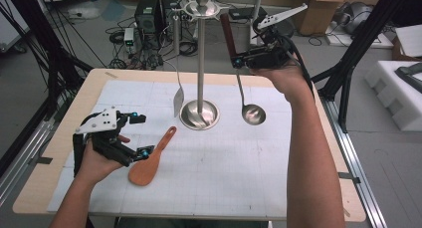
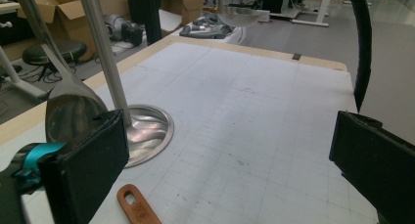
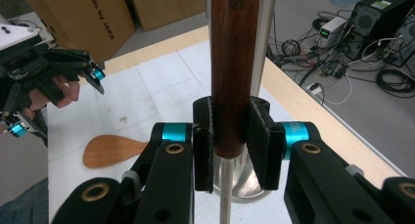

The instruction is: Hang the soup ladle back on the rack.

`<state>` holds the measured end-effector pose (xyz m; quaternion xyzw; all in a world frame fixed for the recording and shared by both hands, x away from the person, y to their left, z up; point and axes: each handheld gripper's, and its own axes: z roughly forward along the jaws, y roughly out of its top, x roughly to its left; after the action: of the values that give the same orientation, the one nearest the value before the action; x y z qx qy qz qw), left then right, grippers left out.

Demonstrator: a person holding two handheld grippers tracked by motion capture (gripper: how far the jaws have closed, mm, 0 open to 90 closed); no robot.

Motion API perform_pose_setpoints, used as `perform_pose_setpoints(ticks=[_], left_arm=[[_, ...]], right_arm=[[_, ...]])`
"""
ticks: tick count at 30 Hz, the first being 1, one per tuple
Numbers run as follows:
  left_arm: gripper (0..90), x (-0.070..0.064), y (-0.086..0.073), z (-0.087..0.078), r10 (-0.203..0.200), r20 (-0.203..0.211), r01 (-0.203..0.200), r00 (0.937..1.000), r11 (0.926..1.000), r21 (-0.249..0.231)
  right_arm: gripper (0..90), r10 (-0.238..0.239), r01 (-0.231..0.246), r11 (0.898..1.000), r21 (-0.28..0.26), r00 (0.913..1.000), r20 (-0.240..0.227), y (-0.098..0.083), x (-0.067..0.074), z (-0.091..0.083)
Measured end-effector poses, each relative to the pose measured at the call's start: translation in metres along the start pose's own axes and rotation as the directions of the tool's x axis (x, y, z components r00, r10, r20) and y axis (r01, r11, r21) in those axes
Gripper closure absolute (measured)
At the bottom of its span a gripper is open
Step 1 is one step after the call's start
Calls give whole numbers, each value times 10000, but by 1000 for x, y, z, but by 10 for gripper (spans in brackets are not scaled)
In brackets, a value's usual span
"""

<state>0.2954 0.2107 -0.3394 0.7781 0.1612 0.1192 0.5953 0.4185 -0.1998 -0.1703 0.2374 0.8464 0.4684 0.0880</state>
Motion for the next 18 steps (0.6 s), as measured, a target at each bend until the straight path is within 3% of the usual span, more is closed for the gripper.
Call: perform_pose_setpoints(ticks=[18], left_arm=[[18,1,1,-2,-18,-1,18,10000,9999,-117]], right_arm=[[743,51,-51,10000,25,10000,55,6,-1,10]])
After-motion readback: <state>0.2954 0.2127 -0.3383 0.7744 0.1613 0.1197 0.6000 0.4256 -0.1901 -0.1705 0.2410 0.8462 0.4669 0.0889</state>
